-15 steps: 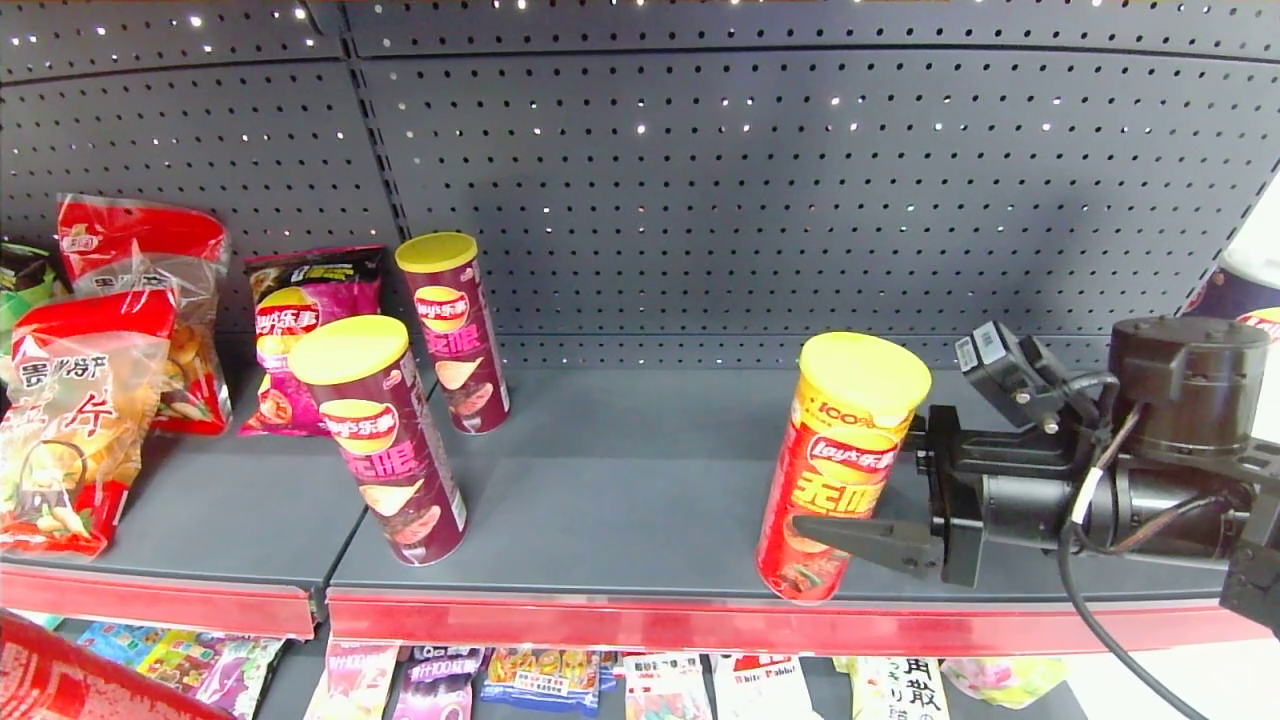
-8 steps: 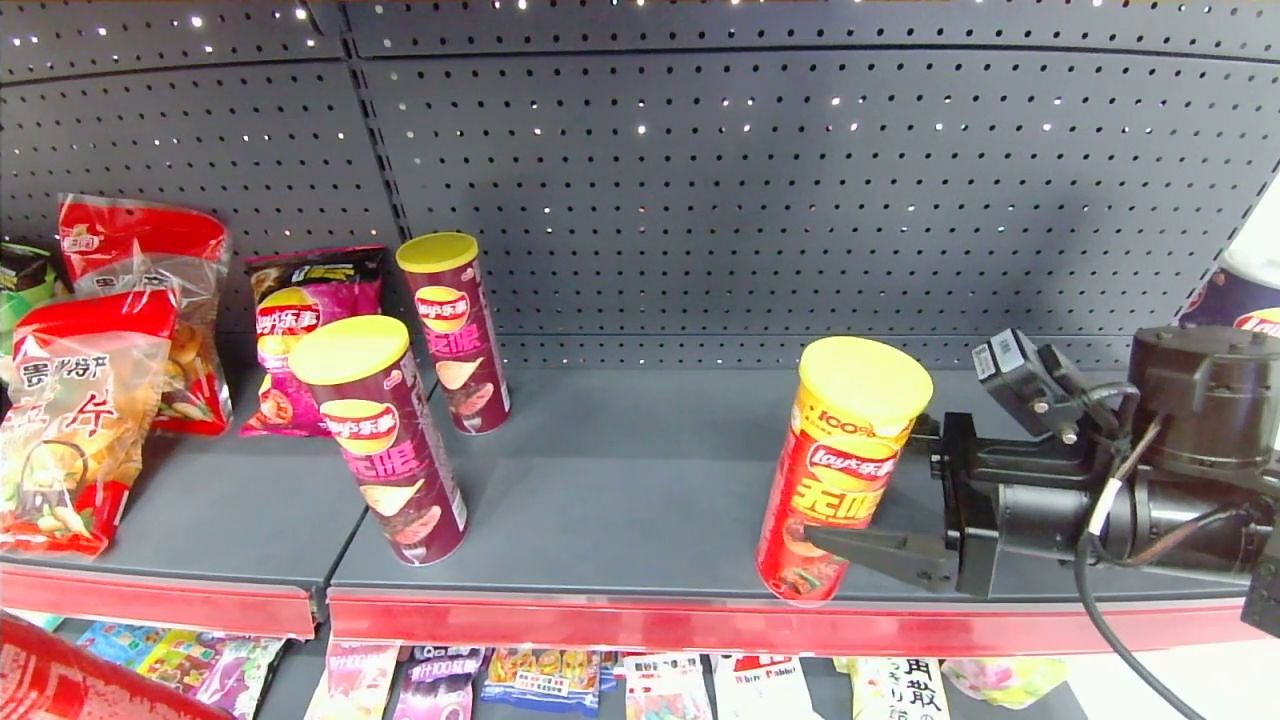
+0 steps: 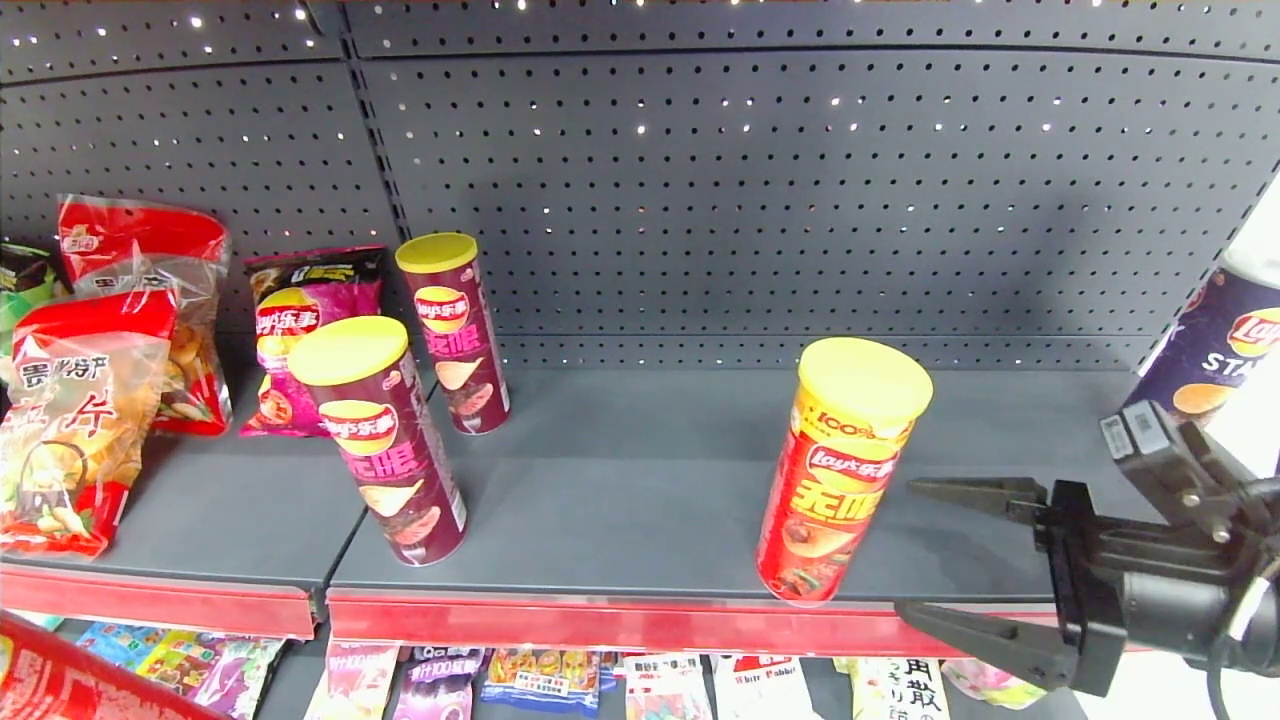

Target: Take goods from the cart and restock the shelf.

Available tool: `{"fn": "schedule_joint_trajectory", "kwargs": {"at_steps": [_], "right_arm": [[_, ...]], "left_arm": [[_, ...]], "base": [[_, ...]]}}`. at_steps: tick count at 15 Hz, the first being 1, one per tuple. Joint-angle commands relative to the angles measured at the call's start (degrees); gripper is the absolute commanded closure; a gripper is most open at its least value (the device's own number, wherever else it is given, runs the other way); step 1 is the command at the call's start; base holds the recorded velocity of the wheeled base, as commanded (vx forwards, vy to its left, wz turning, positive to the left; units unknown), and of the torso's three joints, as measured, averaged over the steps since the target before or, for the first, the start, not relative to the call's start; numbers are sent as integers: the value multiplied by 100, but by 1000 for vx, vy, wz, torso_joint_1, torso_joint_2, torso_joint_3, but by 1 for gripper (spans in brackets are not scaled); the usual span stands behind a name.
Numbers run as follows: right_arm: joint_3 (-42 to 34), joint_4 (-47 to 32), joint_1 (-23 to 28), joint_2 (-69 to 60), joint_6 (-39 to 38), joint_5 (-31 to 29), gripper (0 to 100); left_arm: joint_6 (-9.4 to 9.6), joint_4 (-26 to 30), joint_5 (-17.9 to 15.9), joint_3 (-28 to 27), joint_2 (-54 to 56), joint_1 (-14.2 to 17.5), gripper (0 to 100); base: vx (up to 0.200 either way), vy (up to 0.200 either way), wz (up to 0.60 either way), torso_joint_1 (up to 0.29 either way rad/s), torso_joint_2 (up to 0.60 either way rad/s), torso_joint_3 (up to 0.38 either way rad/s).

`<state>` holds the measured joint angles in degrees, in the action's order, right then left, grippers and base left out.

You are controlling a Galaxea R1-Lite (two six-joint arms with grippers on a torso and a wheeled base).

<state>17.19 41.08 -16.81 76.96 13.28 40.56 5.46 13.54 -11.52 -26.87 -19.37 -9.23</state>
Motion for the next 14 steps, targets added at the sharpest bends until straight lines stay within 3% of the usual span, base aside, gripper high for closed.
{"fn": "schedule_joint_trajectory", "kwargs": {"at_steps": [1, 5, 7, 9, 12, 14], "right_arm": [[-497, 5, 222, -805, -97, -171, 0], [-1156, -65, 222, -2299, -853, -1788, 0], [-1429, -153, 231, -3108, -871, -2913, 0], [-1552, -390, 231, -3776, -871, -3467, 0], [-1192, -1972, 345, -5402, -844, -4170, 0], [21, -4346, 618, -6316, -765, -4443, 0]], "left_arm": [[-1, -10, 1, 50, 3, 0, 100], [-1, -10, -17, 68, -40, -18, 100], [-1, -10, -202, 120, -58, -26, 100], [-10, -10, -316, 129, -102, -26, 100], [-19, -10, -500, 120, -146, -18, 100], [-28, -18, -650, 120, -137, -18, 100]], "base": [[0, 0, 0, 0, 0, 0], [0, 0, 0, 0, 0, 0], [0, 0, 0, 0, 0, 0], [0, 0, 0, 0, 0, 0], [0, 0, 0, 0, 0, 0], [0, 0, 0, 0, 0, 0]]}}
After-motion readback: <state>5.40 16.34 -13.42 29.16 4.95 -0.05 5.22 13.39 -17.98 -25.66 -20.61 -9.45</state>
